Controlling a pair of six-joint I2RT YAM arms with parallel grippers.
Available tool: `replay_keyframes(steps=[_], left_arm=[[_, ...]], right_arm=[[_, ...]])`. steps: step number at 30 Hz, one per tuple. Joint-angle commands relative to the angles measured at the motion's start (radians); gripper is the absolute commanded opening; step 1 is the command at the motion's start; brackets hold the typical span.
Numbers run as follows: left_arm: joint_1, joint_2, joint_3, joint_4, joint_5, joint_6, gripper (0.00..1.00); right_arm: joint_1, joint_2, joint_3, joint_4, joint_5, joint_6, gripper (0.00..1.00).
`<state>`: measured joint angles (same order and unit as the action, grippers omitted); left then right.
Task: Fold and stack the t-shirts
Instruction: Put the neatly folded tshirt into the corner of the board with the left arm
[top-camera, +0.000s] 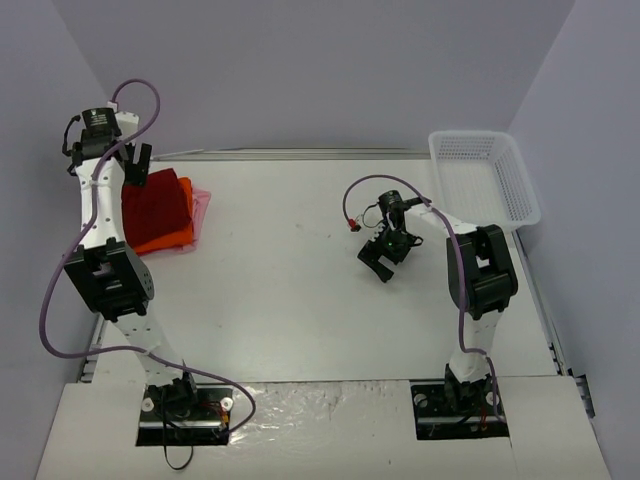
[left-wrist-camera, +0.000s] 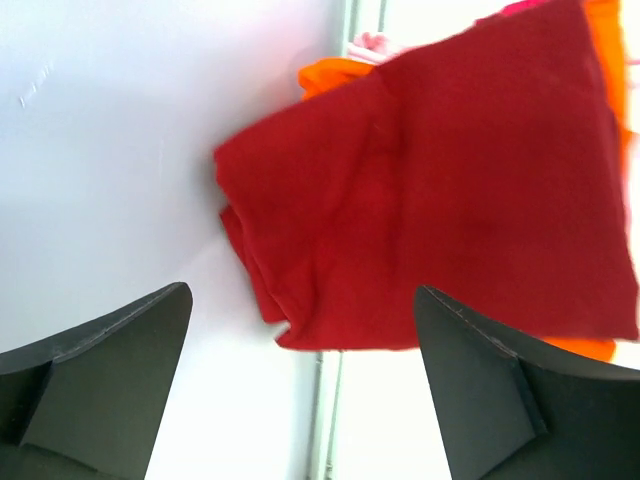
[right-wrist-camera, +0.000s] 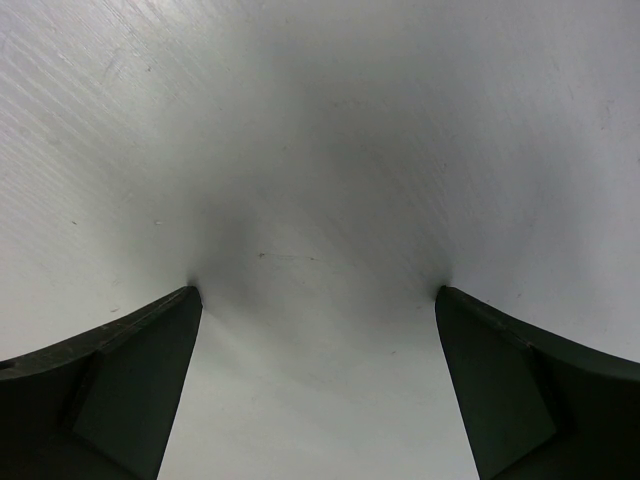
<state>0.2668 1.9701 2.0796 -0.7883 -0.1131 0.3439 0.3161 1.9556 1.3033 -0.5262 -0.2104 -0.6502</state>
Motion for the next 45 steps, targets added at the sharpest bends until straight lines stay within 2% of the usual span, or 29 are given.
replay_keyframes(steps=[1, 5, 8, 10, 16, 21, 24, 28, 32, 35, 38, 40, 45], left_arm=[[0.003, -0.091, -0.084, 0.037, 0.072, -0.054, 0.93], [0.002, -0.134, -0.251, 0.069, 0.222, -0.126, 0.93], [-0.003, -0.217, -0.364, 0.136, 0.356, -0.183, 0.92], [-0.030, -0.310, -0.487, 0.208, 0.395, -0.207, 0.92], [-0.156, -0.586, -0.734, 0.342, 0.430, -0.214, 0.96], [-0.173, -0.778, -0.886, 0.445, 0.424, -0.194, 0.94], [-0.196, -0.835, -0.950, 0.446, 0.421, -0.194, 0.94], [-0.207, -0.884, -1.046, 0.512, 0.443, -0.227, 0.94], [-0.204, -0.890, -1.099, 0.540, 0.469, -0.253, 0.94], [-0.204, -0.892, -1.122, 0.558, 0.469, -0.249, 0.94], [-0.201, -0.893, -1.138, 0.575, 0.467, -0.240, 0.94], [-0.193, -0.887, -1.150, 0.584, 0.463, -0.240, 0.94], [-0.186, -0.863, -1.162, 0.586, 0.469, -0.233, 0.94]], right_arm=[[-0.002, 0.071, -0.075, -0.029, 0.005, 0.003, 1.00], [-0.003, 0.063, -0.075, -0.029, 0.005, 0.003, 1.00], [-0.009, 0.059, -0.070, -0.026, 0.017, 0.004, 1.00], [-0.017, 0.036, -0.064, -0.014, 0.025, 0.014, 1.00], [-0.051, -0.122, -0.012, 0.000, -0.027, 0.044, 1.00], [-0.055, -0.314, 0.069, 0.000, -0.093, 0.083, 1.00], [-0.057, -0.383, 0.125, 0.011, -0.032, 0.153, 1.00], [-0.057, -0.458, 0.131, 0.063, 0.022, 0.257, 1.00], [-0.058, -0.578, 0.055, 0.211, 0.031, 0.362, 1.00], [-0.064, -0.633, -0.017, 0.264, 0.129, 0.371, 1.00], [-0.089, -0.690, -0.097, 0.308, 0.164, 0.360, 1.00], [-0.135, -0.740, -0.128, 0.334, 0.128, 0.351, 1.00], [-0.271, -0.828, -0.203, 0.391, -0.076, 0.392, 1.00]])
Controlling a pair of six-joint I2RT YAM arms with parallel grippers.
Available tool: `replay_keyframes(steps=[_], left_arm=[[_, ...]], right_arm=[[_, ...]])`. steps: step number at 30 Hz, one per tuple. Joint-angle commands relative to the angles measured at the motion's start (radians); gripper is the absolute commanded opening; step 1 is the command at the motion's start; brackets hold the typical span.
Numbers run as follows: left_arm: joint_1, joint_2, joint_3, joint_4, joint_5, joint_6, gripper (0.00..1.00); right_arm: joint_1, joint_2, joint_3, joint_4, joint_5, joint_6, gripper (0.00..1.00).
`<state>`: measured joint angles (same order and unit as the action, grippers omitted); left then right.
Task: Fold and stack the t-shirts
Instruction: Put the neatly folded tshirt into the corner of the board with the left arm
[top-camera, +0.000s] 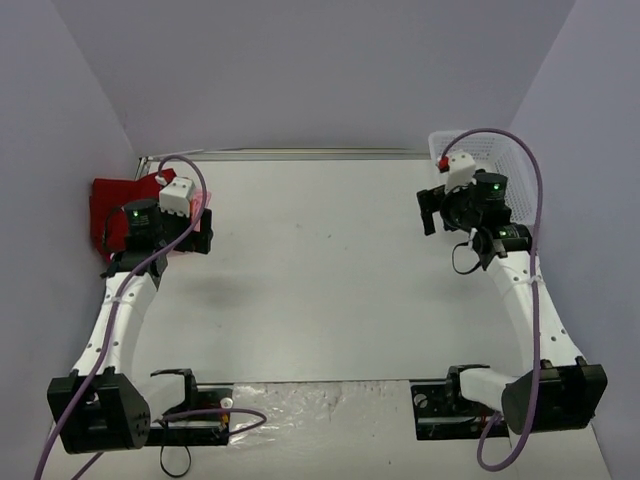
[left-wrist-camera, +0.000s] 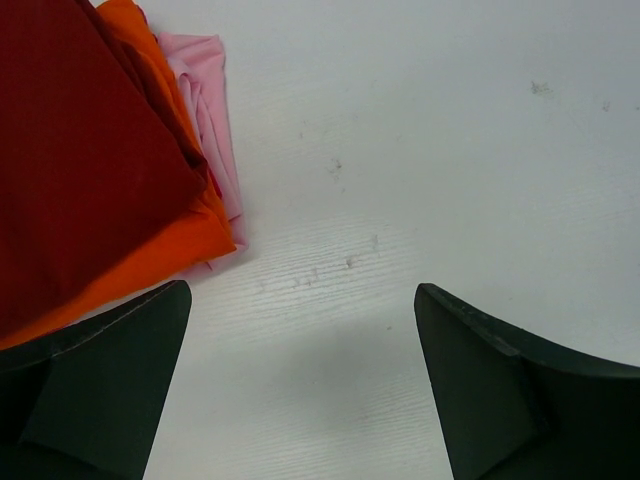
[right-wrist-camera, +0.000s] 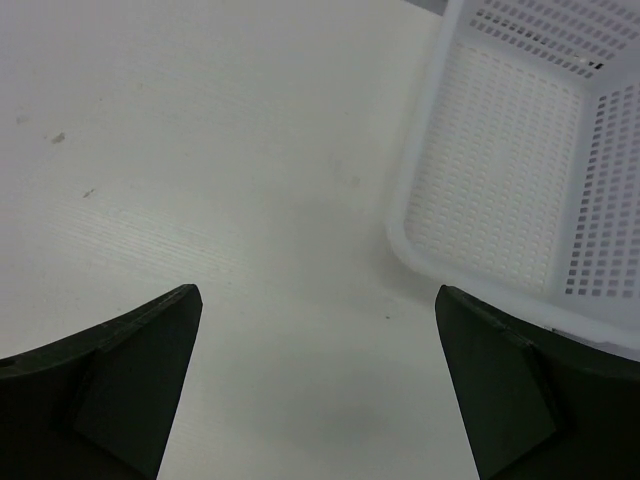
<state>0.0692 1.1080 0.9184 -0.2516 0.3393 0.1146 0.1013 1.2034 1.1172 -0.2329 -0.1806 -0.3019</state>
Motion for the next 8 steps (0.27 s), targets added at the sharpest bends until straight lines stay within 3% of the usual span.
replay_keyframes(steps=[1, 8], left_arm=[[0.012, 0.000, -0.004, 0.058, 0.015, -0.001, 0.94], [0.023, 0.003, -0.013, 0.064, 0.013, 0.007, 0.94]], right_arm=[[-0.075, -0.097, -0.026, 0.119, -0.140, 0.056, 1.00], [-0.097, -0.119, -0.079, 0.165, -0.164, 0.109, 1.00]])
